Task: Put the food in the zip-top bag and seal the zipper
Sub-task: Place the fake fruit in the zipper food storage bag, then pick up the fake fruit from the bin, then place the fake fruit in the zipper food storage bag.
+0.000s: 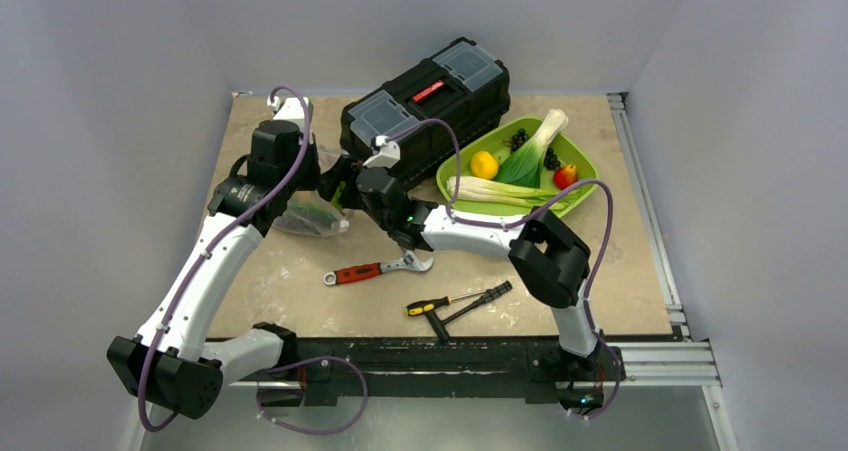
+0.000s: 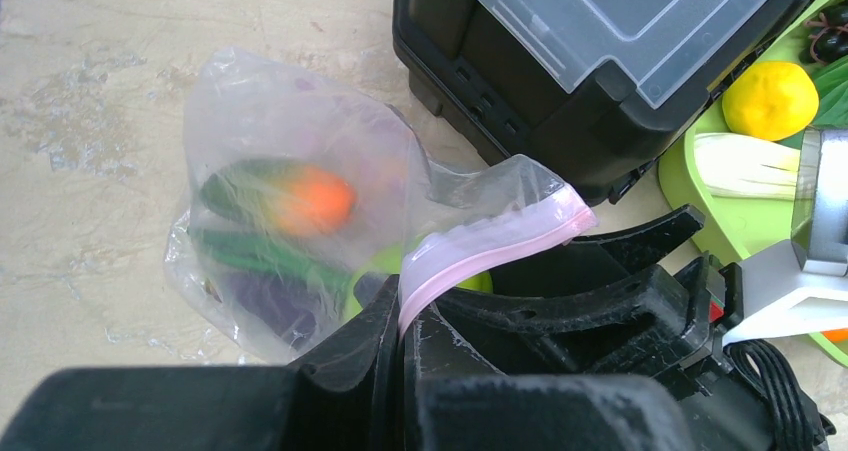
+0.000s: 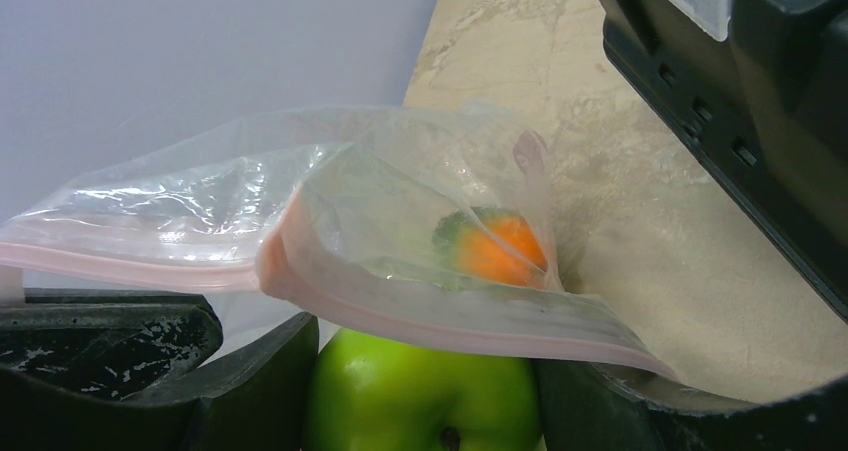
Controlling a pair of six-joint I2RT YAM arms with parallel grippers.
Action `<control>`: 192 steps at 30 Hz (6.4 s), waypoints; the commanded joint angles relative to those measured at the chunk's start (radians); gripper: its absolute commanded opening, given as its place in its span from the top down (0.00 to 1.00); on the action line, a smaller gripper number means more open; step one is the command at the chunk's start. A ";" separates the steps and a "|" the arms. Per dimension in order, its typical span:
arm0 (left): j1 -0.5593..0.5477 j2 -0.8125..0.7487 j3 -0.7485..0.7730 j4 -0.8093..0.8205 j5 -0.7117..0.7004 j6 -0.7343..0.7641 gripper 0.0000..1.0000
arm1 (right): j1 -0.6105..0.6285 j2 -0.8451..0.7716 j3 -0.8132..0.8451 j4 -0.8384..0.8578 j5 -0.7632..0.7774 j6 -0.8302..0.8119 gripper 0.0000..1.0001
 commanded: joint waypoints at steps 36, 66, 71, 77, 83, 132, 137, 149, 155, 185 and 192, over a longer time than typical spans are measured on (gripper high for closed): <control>-0.004 0.000 0.005 0.040 0.006 -0.008 1.00 | 0.003 -0.285 -0.087 -0.228 0.043 -0.184 0.01; -0.005 0.044 0.005 0.026 -0.054 0.015 1.00 | -0.341 -0.856 -0.665 -0.494 0.268 -0.173 0.03; -0.004 0.045 0.008 0.023 -0.052 0.015 1.00 | -0.473 -0.813 -0.653 -0.532 0.146 -0.145 0.03; -0.004 0.047 0.009 0.027 -0.048 0.015 1.00 | -0.515 -0.707 -0.594 -0.597 0.156 -0.139 0.02; -0.005 0.048 0.011 0.025 -0.043 0.013 1.00 | -0.534 -0.619 -0.584 -0.612 0.075 -0.121 0.05; -0.004 -0.055 -0.039 0.062 -0.220 0.062 1.00 | -0.534 -0.469 -0.567 -0.710 0.176 -0.181 0.69; -0.003 -0.053 -0.036 0.062 -0.201 0.059 1.00 | -0.535 -0.518 -0.550 -0.722 0.196 -0.169 0.79; -0.004 -0.050 -0.027 0.053 -0.168 0.053 1.00 | -0.534 -0.807 -0.637 -0.448 0.048 -0.255 0.96; -0.004 -0.050 -0.020 0.047 -0.153 0.049 1.00 | -0.534 -0.911 -0.758 -0.076 -0.335 -0.295 1.00; -0.003 -0.081 -0.007 0.035 -0.121 0.035 1.00 | -0.023 -0.191 -0.236 0.443 -0.142 0.085 1.00; -0.004 -0.085 -0.007 0.035 -0.112 0.034 1.00 | 0.019 -0.103 -0.155 0.405 -0.001 0.068 1.00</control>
